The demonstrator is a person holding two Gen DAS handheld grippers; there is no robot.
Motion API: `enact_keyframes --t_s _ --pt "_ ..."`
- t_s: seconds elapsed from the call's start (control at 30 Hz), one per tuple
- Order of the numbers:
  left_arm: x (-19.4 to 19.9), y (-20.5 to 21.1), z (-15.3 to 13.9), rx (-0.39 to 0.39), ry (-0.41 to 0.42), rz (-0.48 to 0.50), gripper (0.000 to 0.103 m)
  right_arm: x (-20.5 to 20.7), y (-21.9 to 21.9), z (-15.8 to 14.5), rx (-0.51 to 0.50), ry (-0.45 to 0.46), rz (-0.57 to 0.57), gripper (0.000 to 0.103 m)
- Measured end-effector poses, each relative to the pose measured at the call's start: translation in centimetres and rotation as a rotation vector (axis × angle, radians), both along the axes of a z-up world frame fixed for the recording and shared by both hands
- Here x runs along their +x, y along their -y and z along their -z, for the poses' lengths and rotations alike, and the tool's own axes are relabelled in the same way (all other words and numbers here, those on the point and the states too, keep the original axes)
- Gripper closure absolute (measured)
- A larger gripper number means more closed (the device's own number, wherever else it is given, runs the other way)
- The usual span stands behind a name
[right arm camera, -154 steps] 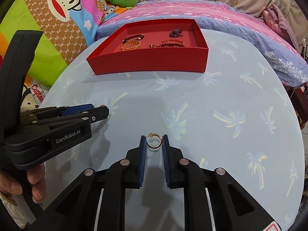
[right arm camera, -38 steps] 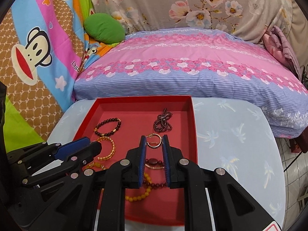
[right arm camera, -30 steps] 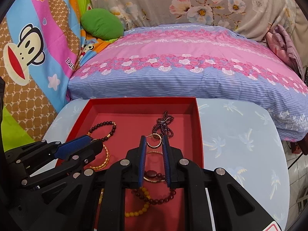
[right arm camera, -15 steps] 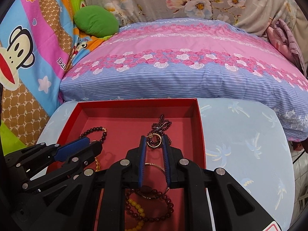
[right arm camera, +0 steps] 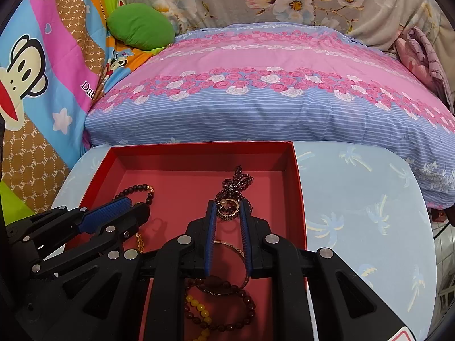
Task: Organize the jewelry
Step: 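Lower the earrings into the box and open both tools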
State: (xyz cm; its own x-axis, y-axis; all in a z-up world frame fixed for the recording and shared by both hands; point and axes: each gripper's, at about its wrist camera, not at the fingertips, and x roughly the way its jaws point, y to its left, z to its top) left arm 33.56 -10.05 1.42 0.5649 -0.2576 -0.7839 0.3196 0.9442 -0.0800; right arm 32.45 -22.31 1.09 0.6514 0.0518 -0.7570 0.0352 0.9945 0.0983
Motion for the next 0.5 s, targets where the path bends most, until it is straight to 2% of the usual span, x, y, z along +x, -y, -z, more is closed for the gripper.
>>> enact_keyframes --t_s 0.2,0.27,0.5 --pt "0.11 -0.18 0.06 0.003 0.001 -0.012 0.084 -0.03 -0.12 -0.19 -0.007 0.006 -0.001 0.084" --pt "0.11 -0.28 0.09 0.007 0.000 -0.024 0.073 -0.05 -0.23 -0.26 -0.007 0.006 -0.001 0.081" --pt "-0.19 -0.80 -0.13 0.014 0.010 -0.045 0.067 -0.47 -0.34 -0.63 -0.019 0.012 0.006 0.075"
